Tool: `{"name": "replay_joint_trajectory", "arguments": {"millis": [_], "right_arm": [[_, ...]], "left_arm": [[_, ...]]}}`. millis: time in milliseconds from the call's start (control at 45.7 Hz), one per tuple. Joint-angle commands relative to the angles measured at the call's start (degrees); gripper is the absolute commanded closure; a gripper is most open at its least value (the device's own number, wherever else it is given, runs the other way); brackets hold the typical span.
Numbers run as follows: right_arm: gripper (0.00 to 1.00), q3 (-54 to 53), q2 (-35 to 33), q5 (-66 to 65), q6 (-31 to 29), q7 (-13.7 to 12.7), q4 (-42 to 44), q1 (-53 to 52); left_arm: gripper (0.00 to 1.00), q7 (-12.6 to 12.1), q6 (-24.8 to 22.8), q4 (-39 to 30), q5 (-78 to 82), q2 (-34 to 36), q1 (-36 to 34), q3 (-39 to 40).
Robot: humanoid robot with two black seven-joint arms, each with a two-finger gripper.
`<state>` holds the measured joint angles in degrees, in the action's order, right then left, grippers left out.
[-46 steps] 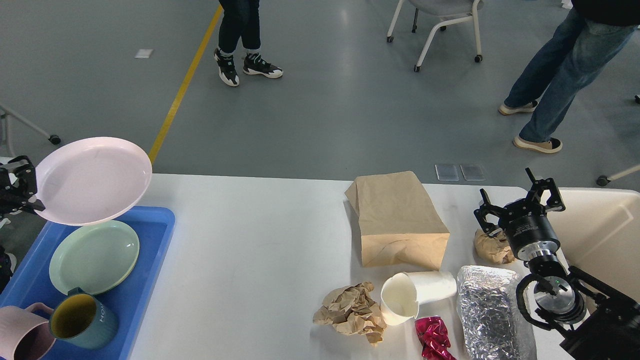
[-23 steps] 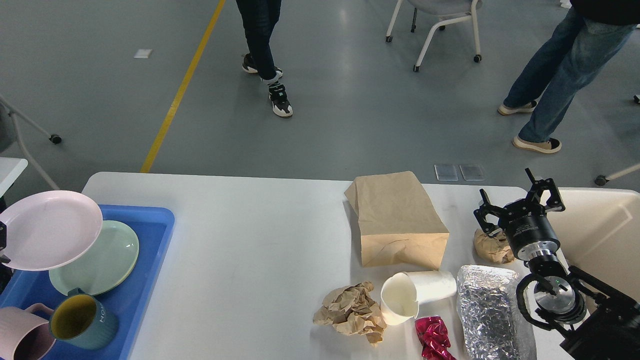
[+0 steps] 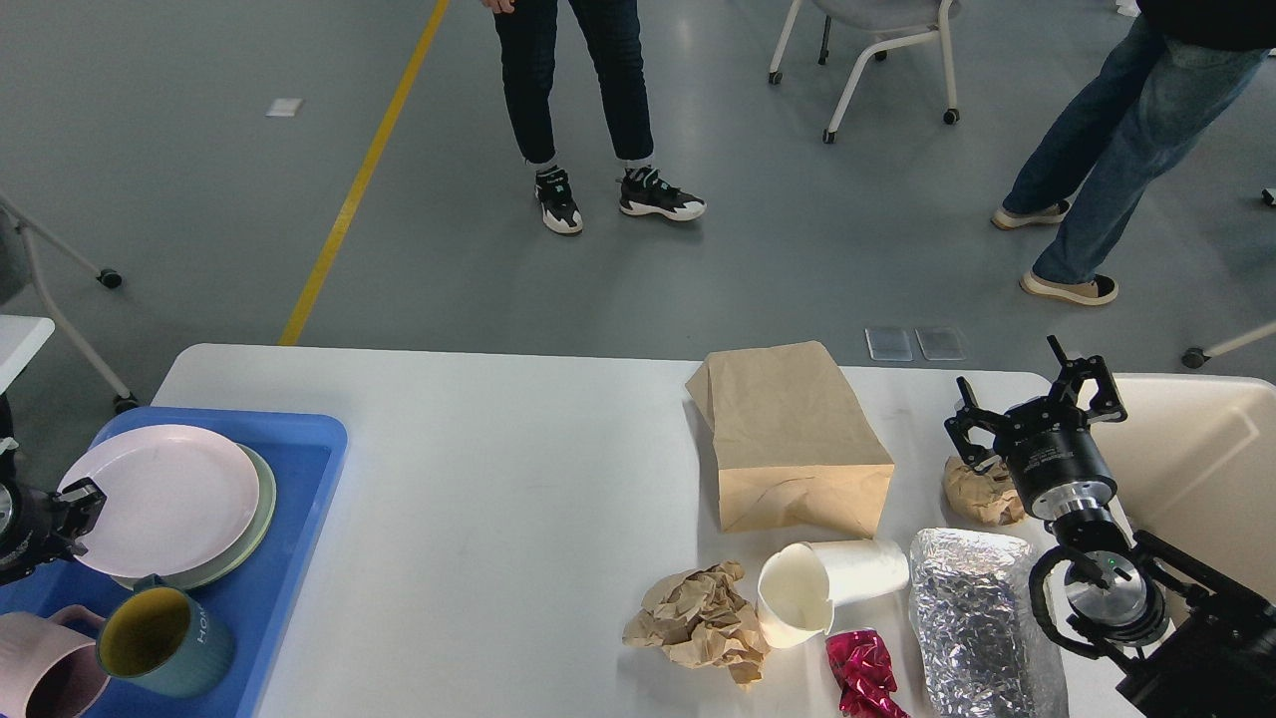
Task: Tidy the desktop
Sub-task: 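Carry the pink plate over the tray and stack it on the green plate, then release the pink plate and withdraw the left gripper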
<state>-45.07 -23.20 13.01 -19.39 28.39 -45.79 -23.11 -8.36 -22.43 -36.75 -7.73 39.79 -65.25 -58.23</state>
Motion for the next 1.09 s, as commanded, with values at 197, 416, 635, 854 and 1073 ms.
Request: {"name": "replay_joint_trajectory", "arguments": {"millis": [197,416,635,854,1073], "right_arm": [[0.0,-0.02,0.0,0.0,0.06,0.0,0.0,0.0],[0.0,0.07,0.0,0.0,0.06,0.0,0.0,0.0],[0.0,-0.02,0.0,0.0,-0.03,0.0,0.0,0.0],[0.0,-0.02,0.0,0.0,-0.03,0.0,0.0,0.0],[0.0,-0.02,0.0,0.0,0.06,0.0,0.0,0.0]], "left_arm": [[1.0,0.1,-0.78,0.45,-0.09,-0.5,0.83,2.77],[0.97,0.27,-1.3,-0.08,-0.18,-0.41,0.92,3.3],[0.15,0.36,2.04,-0.08,-0.18,-0.33,0.83,3.83],[0.08,0.18,1.69,-0.43,-0.18,0.02,0.3,4.01],[0.04,0.36,0.98,-1.39,-0.18,4.68,-7.42,7.69]]}}
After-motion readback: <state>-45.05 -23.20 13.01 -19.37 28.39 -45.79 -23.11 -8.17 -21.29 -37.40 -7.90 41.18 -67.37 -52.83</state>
